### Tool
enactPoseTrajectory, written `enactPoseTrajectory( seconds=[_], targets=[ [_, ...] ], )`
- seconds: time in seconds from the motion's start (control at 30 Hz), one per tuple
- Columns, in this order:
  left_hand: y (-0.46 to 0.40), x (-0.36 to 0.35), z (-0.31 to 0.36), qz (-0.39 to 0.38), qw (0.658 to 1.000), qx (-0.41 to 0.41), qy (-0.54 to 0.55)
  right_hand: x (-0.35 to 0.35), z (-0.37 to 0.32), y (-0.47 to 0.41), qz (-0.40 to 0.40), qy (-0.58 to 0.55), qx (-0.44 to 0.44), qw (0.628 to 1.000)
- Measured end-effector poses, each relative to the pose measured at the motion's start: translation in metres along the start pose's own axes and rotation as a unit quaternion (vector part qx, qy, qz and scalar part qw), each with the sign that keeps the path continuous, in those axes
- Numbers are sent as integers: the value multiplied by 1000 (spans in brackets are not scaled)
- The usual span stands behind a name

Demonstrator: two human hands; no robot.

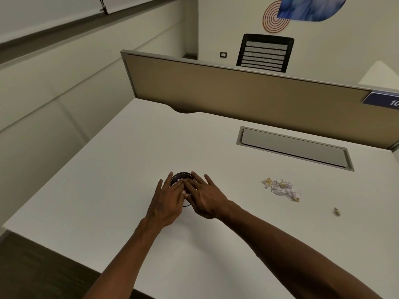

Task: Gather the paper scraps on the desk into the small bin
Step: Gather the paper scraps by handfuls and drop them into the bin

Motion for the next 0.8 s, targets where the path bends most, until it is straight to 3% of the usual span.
enactPoseTrajectory(
  seconds=[0.23, 0.4, 0.53, 0.63, 0.8],
  targets=[
    [-5, 2, -2, -44, 999, 23, 7, 9, 1, -6, -53, -34, -2, 998],
    [0, 9, 6, 17, 1000, 9, -5, 27, 8, 19, 111, -116, 49, 986],
    [6, 10, 22, 120, 992, 15, 30, 15, 47, 71, 176, -188, -115, 959],
    [9, -2, 53, 159, 985, -35, 63, 3, 84, 122, 198, -194, -223, 935],
    [11, -53, 112, 68, 989, -113, 72, -3, 131, 204, 214, -177, -343, 897]
  ],
)
Point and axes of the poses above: each hand's wrist, its own y-axis away from the middle knuckle, its own x-axis out of the back of the hand, z = x × y, the point moved 3 cm from there along -y, towards the middle knuckle, and after that the axes turned 5 degrees about -y, right-handed, at the moved point
